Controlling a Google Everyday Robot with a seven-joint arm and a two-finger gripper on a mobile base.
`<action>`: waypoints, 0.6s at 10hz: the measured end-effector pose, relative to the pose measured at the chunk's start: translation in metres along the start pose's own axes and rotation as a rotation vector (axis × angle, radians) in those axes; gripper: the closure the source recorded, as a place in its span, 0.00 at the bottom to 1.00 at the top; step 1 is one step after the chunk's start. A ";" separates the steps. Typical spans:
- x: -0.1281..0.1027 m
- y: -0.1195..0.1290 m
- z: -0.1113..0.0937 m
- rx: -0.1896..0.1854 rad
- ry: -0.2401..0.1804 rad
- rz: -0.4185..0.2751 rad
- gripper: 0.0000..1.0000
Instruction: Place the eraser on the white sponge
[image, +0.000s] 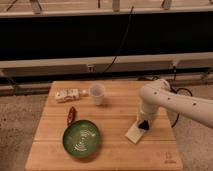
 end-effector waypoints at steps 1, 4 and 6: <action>-0.002 -0.005 0.003 0.005 -0.011 -0.011 0.22; -0.008 -0.018 0.007 0.025 -0.035 -0.039 0.20; -0.007 -0.027 0.006 0.034 -0.038 -0.048 0.22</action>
